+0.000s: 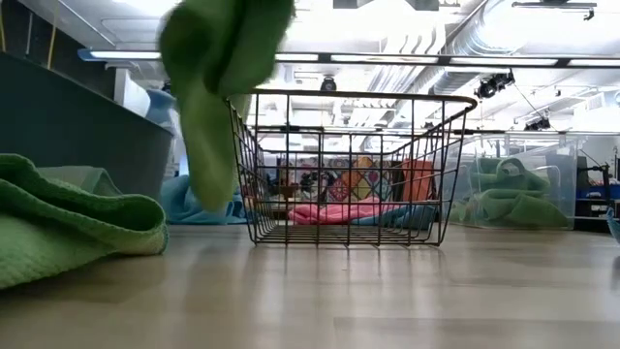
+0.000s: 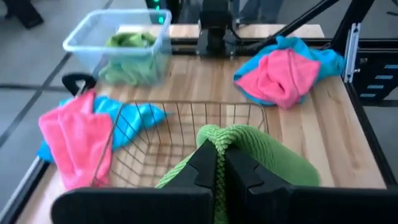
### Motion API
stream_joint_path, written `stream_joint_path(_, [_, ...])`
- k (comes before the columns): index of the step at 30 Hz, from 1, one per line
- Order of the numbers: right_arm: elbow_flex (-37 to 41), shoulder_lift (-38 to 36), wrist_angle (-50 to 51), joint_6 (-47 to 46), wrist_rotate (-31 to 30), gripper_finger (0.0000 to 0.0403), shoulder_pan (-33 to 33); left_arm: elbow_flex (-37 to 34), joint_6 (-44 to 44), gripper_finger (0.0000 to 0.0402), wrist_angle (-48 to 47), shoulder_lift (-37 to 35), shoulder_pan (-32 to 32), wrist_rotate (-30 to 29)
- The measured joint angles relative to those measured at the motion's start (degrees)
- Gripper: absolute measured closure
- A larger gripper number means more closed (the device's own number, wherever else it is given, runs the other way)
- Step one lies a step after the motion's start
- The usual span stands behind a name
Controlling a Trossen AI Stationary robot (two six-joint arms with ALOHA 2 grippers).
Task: Sort microfiber towel by color & place in baskets
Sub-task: Put the green towel into the transparent bin
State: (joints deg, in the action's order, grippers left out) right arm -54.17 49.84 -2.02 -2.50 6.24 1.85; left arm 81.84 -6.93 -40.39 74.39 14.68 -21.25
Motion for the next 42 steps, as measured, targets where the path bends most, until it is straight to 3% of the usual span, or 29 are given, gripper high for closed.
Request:
stream_joint_path(8, [0.0,0.0,0.0,-0.3,-0.3,0.0402,0.0,0.0,10.1,0.0401,5.3,0.0,-7.2,7.8])
stream_joint_path(16, [0.0,0.5,-3.9,-0.4,-7.7,0.0402,0.0,0.0,17.2,0.0401,6.6,0.0,-13.7,12.4])
stream_joint_path(22, [0.0,3.3,-9.1,-0.6,-12.5,0.0393,0.0,0.0,20.1,0.0401,13.2,0.0,-17.9,14.3])
stream_joint_path(27, [0.0,6.5,-9.4,-4.8,-13.1,0.0329,0.9,0.0,19.0,0.0401,20.2,0.0,-21.4,16.5])
stream_joint_path(37, [0.0,11.2,-11.3,0.2,-12.9,0.0130,1.7,0.0,14.0,0.0401,27.5,0.6,-23.2,16.0])
stream_joint_path(42, [0.0,13.6,-11.6,4.0,-12.2,0.0087,2.0,0.0,12.5,0.0401,31.2,2.2,-21.9,16.0])
